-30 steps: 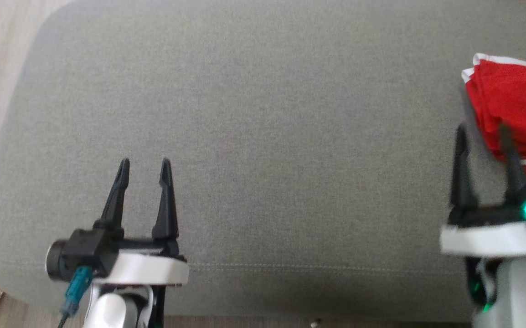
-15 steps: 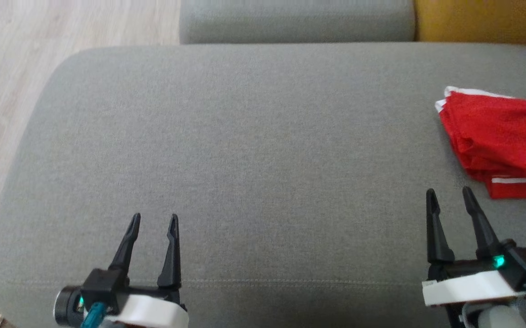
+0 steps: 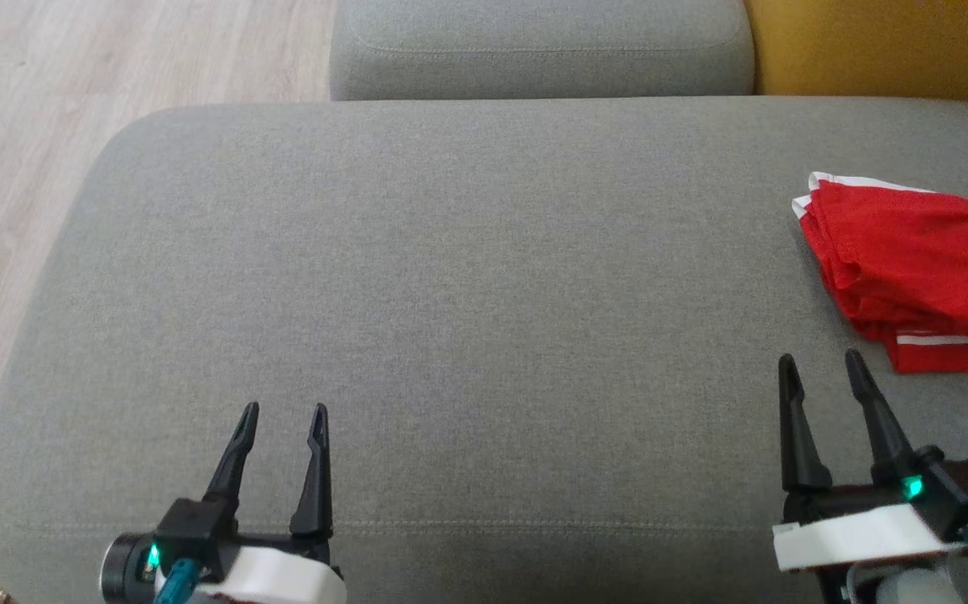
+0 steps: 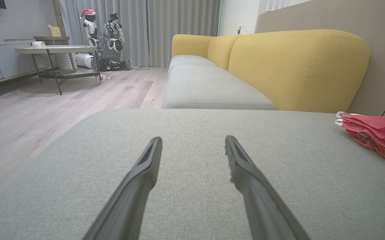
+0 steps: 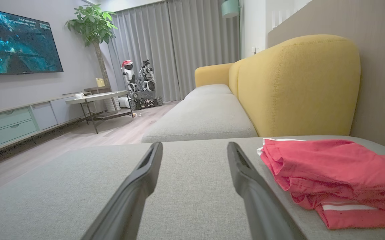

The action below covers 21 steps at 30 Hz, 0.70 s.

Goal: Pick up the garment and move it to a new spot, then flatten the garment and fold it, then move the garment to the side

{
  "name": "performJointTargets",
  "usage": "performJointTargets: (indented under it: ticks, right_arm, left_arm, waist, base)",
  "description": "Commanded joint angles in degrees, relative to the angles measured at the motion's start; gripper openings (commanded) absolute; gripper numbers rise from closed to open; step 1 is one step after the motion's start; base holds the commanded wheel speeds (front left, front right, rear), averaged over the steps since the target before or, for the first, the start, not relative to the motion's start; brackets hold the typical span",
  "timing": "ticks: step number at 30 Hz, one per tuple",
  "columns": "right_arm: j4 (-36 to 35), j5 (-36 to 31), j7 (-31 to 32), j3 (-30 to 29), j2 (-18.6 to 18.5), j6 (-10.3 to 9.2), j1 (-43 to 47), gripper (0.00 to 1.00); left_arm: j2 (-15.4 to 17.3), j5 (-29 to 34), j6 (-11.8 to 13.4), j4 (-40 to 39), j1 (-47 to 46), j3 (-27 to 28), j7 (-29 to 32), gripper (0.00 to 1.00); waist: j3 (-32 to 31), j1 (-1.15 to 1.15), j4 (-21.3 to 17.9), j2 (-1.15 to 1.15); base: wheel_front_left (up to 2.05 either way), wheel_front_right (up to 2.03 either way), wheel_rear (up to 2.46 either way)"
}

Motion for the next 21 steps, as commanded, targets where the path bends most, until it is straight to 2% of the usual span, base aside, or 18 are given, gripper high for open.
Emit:
performJointTargets:
  ticks: [1,4,5,9,21]
  right_arm:
    - [-1.94,0.44,-0.40,1.64,-0.13,0.19,-0.48,1.00]
    - [-1.87,0.34,-0.40,1.74,-0.13,0.19,-0.37,1.00]
    - [0.03,-0.01,0.00,0.11,0.00,0.00,1.07,0.00]
    - [2.18,0.70,0.12,0.16,0.00,0.00,1.51,0.00]
    - [2.39,9.91,1.70,-0.28,-0.54,0.02,0.45,0.00]
  left_arm:
    - [-0.16,0.63,-0.19,-1.68,-1.26,1.79,-0.31,1.00]
    - [-0.16,0.75,-0.33,-1.74,-1.16,1.66,-0.31,1.00]
    - [0.00,0.44,-0.02,0.03,0.64,-0.04,0.00,0.00]
    - [-0.02,-0.28,0.02,2.10,1.46,-0.20,0.08,0.00]
    - [0.57,-9.38,-0.94,2.99,-0.08,1.01,1.59,0.00]
  waist:
    - [-0.08,0.00,0.07,0.00]
    - [-0.06,0.00,0.18,0.00]
    - [-0.07,0.00,0.18,0.00]
    - [-0.02,0.00,0.12,0.00]
    - [0.11,0.00,-0.46,0.00]
  base:
    - [0.00,0.00,0.00]
    - [0.00,0.00,0.00]
    - [0.00,0.00,0.00]
    - [0.00,0.00,0.00]
    - [0.00,0.00,0.00]
